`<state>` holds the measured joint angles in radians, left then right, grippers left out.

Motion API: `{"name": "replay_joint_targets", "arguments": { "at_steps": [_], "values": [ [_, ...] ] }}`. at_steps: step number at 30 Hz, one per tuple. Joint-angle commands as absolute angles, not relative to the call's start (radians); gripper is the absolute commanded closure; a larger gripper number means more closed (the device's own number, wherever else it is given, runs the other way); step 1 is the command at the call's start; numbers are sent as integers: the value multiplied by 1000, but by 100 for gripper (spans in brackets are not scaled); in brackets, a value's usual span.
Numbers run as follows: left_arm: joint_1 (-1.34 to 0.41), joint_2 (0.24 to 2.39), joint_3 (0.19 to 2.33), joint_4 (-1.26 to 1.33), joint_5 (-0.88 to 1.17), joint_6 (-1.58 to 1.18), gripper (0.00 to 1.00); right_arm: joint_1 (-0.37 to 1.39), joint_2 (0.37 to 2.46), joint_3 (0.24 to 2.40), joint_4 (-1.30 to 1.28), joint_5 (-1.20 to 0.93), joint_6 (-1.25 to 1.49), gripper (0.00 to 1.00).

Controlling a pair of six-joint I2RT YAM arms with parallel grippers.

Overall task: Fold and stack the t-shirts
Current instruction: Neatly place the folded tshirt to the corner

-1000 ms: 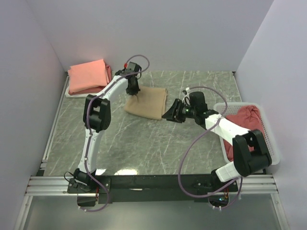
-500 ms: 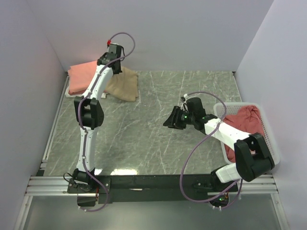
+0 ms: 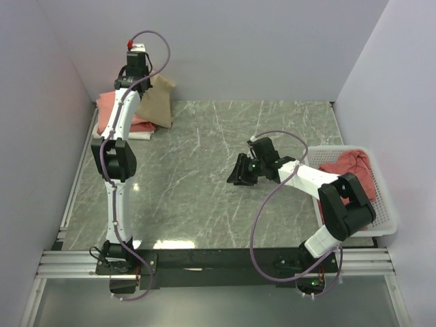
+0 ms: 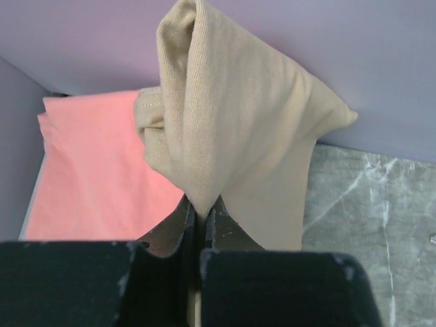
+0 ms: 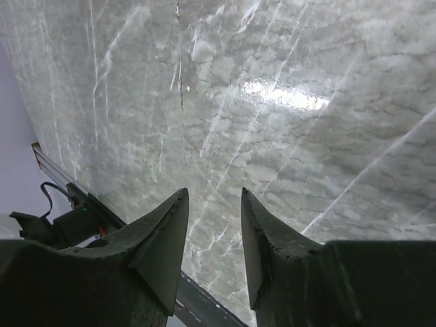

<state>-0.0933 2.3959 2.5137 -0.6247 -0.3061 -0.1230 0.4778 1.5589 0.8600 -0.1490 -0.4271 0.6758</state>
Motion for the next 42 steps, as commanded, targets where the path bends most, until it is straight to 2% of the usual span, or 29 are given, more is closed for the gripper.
{"name": "replay_joint_targets", "arguments": {
  "at_steps": [1,19,27,29,30,31,32,33,37,40,42],
  "values": [
    [-69,2289,2565,-509,-256,-95,100,497,1586,934,-172,-399,676,56],
    [109,2227,2527,-485,-51,-156,100,555,1654,1038,-238,-344,695,57],
    [163,2279,2458,-442,-18,-175,100,578,1683,1061,-259,-331,698,58],
    [172,2293,2436,-430,-28,-184,91,584,1695,1072,-267,-327,696,58],
    [178,2307,2428,-422,-40,-190,81,587,1698,1077,-270,-325,695,58],
    [190,2316,2428,-423,-57,-216,62,591,1698,1084,-275,-322,693,58],
    [199,2324,2440,-434,-73,-231,54,592,1698,1086,-279,-315,692,58],
    [219,2336,2465,-454,-104,-271,37,600,1692,1089,-282,-305,687,58],
    [264,2271,2412,-422,-135,-388,21,603,1648,1063,-281,-255,681,55],
    [267,2182,2306,-361,-86,-448,17,603,1600,1032,-259,-209,684,53],
    [268,2146,2278,-341,-63,-504,11,603,1569,1019,-250,-198,684,52]
  ]
}}
